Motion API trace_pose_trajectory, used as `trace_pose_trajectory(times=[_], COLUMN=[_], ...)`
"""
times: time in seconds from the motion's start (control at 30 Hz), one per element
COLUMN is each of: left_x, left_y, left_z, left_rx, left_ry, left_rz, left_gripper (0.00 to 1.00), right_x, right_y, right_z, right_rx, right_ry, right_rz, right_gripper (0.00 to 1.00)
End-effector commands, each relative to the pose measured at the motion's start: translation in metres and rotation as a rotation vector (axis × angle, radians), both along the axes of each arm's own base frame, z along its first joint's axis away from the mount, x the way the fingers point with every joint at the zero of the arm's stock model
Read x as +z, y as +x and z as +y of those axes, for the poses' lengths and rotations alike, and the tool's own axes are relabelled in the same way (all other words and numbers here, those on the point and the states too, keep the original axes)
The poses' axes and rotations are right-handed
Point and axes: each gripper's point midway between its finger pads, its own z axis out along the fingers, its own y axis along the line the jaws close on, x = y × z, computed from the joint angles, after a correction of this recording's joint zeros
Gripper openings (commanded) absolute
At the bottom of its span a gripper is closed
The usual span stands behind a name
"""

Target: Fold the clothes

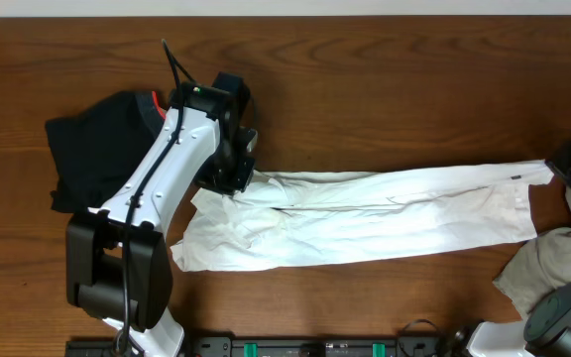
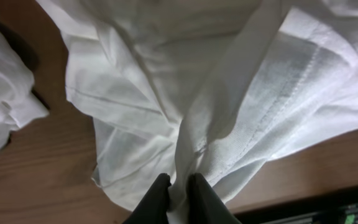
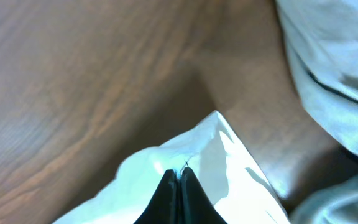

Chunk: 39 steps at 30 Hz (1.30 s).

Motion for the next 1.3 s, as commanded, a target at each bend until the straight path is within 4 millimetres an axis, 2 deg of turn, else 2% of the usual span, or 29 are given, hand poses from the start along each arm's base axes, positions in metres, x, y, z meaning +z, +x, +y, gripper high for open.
trace_pose_trajectory(times=[0.0,0.13,0.23,0.47,0.67,0.8,0.93,1.03,1.13,1.27], left_x=[0.002,0.003,0.004,0.007,0.013,0.013,0.011,0.004,-0.008,-0.015], left_y=[-0.002,-0.006,-0.010,-0.025,-0.038,-0.043,-0.054,-0.069,-0.078,-0.091], left_z=[-0.002,-0.001,0.000,0.002,-0.020,-0.025,-0.039,-0.050,-0.052,-0.054], left_rx=[0.003,0.003,0.003,0.006,0.054,0.105,0.086,0.062,0.058,0.058], left_ry=[-0.013,-0.007,-0.002,0.003,-0.119,-0.100,-0.077,-0.028,0.063,0.102], left_rz=[0.011,0.029,0.044,0.109,0.180,0.198,0.214,0.227,0.207,0.224], left_gripper=[0.14,0.13,0.14,0.13,0.07,0.06,0.06,0.06,0.06,0.09], right_x=[0.001,-0.011,-0.020,-0.020,-0.019,-0.019,-0.019,-0.019,-0.019,-0.019], right_y=[-0.010,-0.022,-0.034,-0.028,-0.021,-0.019,-0.018,-0.018,-0.018,-0.018], right_z=[-0.007,-0.002,-0.008,-0.003,0.010,0.016,0.017,0.017,0.017,0.017], right_rx=[-0.042,-0.053,-0.110,-0.106,-0.070,-0.044,-0.037,-0.037,-0.037,-0.037], right_ry=[-0.037,-0.006,-0.018,0.017,0.078,0.075,0.073,0.073,0.073,0.073], right_rz=[0.036,0.111,0.182,0.153,0.120,0.126,0.126,0.126,0.126,0.125], right_gripper=[0.08,0.09,0.12,0.17,0.23,0.24,0.24,0.25,0.24,0.25])
